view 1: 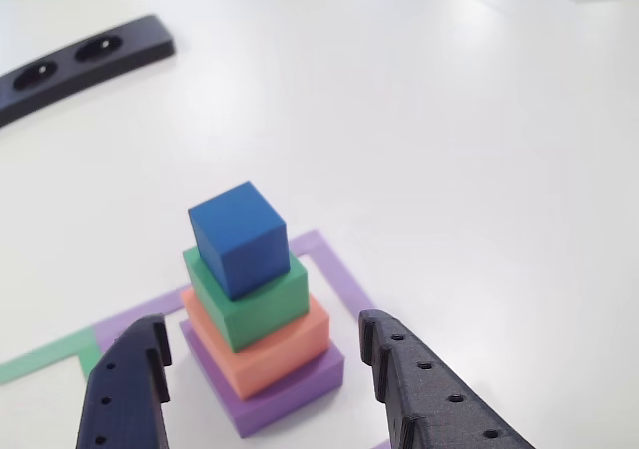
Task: Tower of hanoi
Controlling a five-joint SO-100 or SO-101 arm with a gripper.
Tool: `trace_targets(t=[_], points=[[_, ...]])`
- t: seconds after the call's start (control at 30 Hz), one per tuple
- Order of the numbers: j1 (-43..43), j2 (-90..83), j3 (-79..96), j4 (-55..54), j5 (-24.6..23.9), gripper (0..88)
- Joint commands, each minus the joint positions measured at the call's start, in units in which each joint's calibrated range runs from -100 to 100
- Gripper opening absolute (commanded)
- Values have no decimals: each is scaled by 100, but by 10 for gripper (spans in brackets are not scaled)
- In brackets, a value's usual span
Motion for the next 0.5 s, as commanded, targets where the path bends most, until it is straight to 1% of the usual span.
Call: trace_targets(t=[0.0,0.47], points=[[-58,307,-29,-668,79,247],[-58,1589,-429,-1793,79,260]])
